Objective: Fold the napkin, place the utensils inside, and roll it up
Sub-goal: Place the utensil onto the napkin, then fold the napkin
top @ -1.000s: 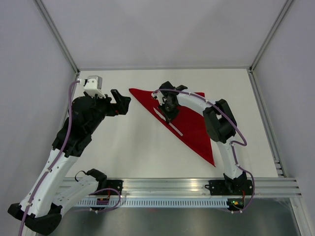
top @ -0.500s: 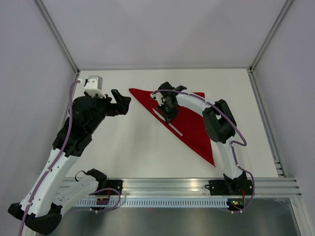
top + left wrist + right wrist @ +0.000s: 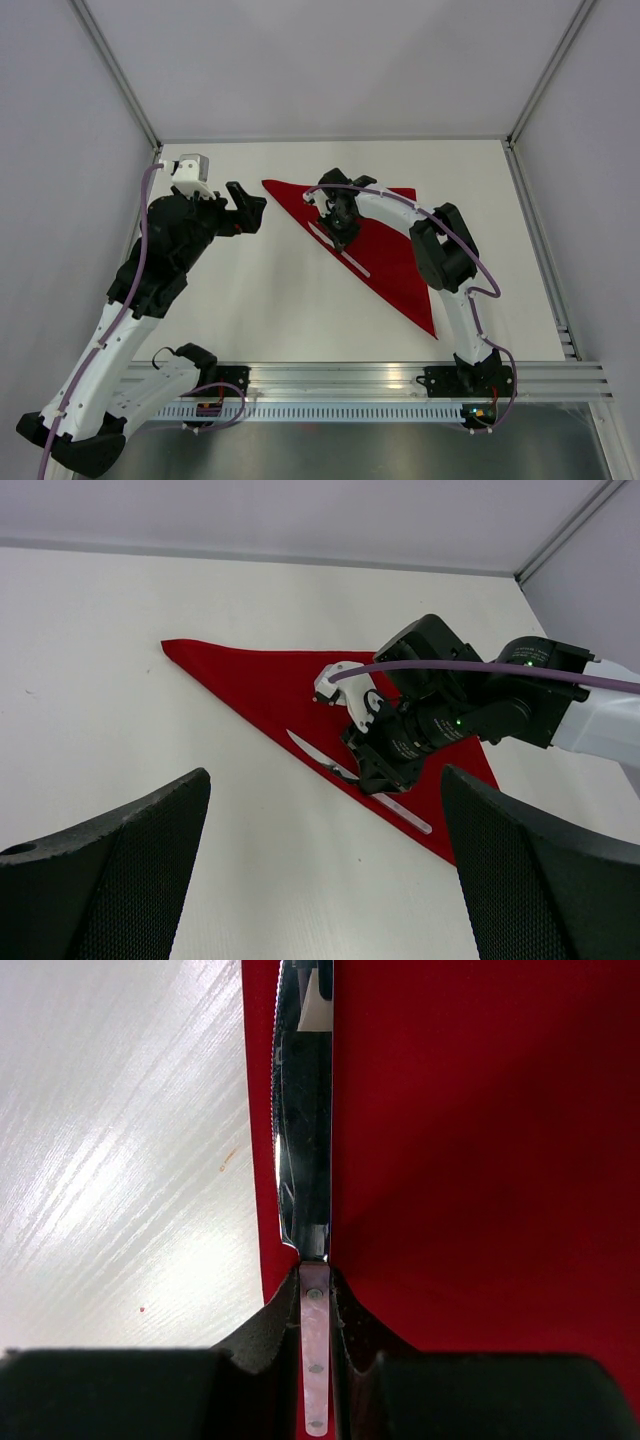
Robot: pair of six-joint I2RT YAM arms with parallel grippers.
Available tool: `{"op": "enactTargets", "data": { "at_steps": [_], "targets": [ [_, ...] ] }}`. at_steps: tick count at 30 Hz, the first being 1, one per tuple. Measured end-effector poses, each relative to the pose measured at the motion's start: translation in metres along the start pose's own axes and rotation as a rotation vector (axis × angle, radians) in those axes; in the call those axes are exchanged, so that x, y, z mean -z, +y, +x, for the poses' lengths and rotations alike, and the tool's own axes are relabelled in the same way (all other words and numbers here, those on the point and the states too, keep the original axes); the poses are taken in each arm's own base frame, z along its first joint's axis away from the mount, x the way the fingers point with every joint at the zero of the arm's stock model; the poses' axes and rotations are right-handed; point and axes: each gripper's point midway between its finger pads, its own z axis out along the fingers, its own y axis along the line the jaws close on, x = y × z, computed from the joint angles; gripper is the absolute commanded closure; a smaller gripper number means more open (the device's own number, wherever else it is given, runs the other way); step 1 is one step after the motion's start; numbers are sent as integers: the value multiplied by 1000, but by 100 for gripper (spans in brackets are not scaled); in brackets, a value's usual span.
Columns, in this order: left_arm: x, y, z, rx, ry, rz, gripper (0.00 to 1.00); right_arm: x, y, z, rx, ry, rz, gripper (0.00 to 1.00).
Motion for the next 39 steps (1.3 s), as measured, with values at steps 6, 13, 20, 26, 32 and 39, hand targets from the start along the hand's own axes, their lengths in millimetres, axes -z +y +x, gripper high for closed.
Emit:
{"op": "enactTargets", "data": {
  "at_steps": [6, 13, 20, 26, 32, 39],
  "targets": [
    [-1, 1, 5, -1, 10, -3, 0, -1, -1, 1, 0, 3, 2, 98],
    [-1, 2, 5, -2, 11, -4, 0, -2, -1, 1, -2, 5, 1, 75],
    [-1, 2, 5, -2, 11, -3, 0, 1, 0, -5, 0, -9, -2, 53],
    [-2, 1, 5, -1, 10, -1, 0, 15, 4, -14, 1, -43, -16, 49],
    [-15, -13, 9, 6, -23, 86, 0, 87, -5, -39, -45, -212, -30, 48],
    [-45, -60, 87, -38, 116, 277, 1, 237, -135, -16, -329, -597, 168, 47]
  ]
}}
